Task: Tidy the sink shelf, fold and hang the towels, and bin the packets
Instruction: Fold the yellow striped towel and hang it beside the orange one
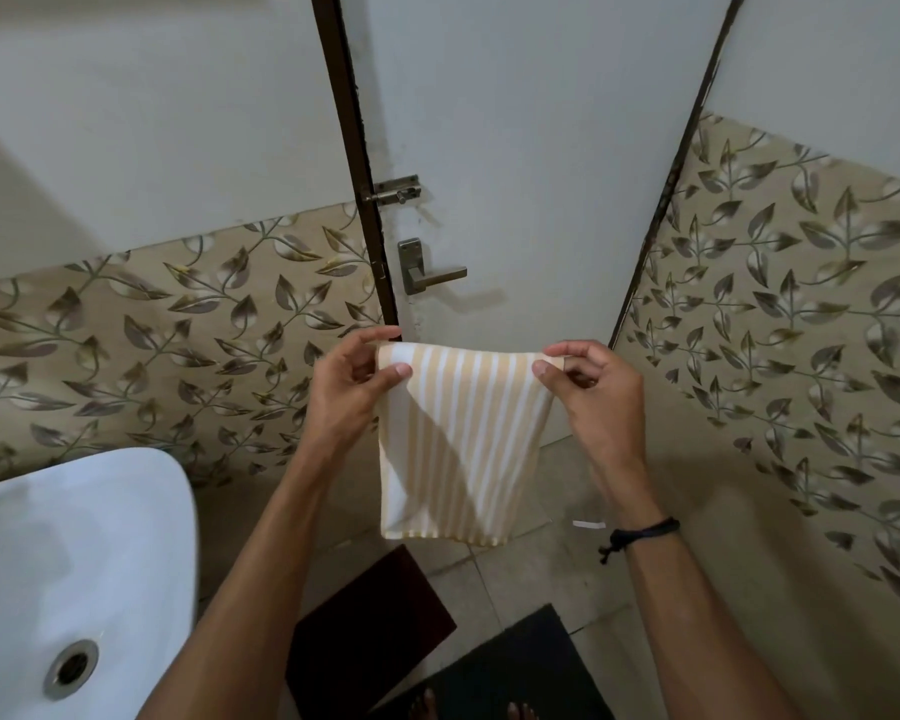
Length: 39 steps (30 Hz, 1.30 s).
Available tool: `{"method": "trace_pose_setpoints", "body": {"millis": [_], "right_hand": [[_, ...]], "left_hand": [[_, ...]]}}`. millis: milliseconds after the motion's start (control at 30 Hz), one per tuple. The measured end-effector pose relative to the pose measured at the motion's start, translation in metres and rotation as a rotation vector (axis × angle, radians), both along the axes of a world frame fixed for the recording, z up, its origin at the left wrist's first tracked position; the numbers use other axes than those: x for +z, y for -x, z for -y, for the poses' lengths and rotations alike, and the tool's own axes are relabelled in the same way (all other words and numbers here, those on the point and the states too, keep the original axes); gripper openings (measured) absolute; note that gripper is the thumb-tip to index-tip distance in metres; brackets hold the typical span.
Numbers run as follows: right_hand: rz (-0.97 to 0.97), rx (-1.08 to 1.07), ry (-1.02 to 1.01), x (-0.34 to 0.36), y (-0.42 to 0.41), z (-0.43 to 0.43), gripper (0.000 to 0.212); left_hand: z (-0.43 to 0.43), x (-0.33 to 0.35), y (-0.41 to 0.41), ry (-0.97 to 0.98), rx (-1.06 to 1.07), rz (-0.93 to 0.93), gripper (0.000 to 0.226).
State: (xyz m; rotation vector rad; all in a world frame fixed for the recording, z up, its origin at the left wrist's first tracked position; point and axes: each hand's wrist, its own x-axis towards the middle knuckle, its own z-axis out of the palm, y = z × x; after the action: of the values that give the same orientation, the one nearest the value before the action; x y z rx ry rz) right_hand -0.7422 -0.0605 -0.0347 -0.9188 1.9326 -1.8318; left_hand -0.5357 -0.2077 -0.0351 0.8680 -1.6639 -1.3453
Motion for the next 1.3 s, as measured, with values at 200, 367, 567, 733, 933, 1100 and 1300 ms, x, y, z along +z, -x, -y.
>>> {"method": "trace_pose_setpoints", "body": {"millis": [200, 367, 567, 733, 933, 1100, 1300], "right_hand": [[-0.226, 0.083, -0.038, 0.025, 0.008, 0.011, 0.036], [-0.387, -0.016, -0.137, 0.041, 0.004, 0.020, 0.038], [-0.379, -0.048, -0.196, 0.051, 0.008, 0.021, 0.030], [-0.522, -0.075, -0.252, 0.051, 0.011, 0.023, 0.025], [-0.662, -0.064, -0.285, 0.054, 0.018, 0.024, 0.017], [-0.285, 0.130, -0.139, 0.056, 0.019, 0.033, 0.016], [-0.254, 0.122, 0.212, 0.060, 0.003, 0.057, 0.007]], "left_hand": [[0.016, 0.024, 0.001, 0.015, -0.079, 0.071, 0.048], [0.020, 0.029, 0.012, 0.211, 0.002, 0.252, 0.047], [0.018, 0.031, 0.018, 0.186, 0.077, 0.205, 0.043], [0.018, 0.034, 0.023, 0.311, 0.159, 0.320, 0.038], [0.017, 0.030, 0.028, 0.458, 0.214, 0.353, 0.026], [0.008, 0.046, 0.026, 0.137, -0.004, 0.002, 0.011], [0.008, 0.057, 0.023, 0.022, 0.078, -0.270, 0.032]]}}
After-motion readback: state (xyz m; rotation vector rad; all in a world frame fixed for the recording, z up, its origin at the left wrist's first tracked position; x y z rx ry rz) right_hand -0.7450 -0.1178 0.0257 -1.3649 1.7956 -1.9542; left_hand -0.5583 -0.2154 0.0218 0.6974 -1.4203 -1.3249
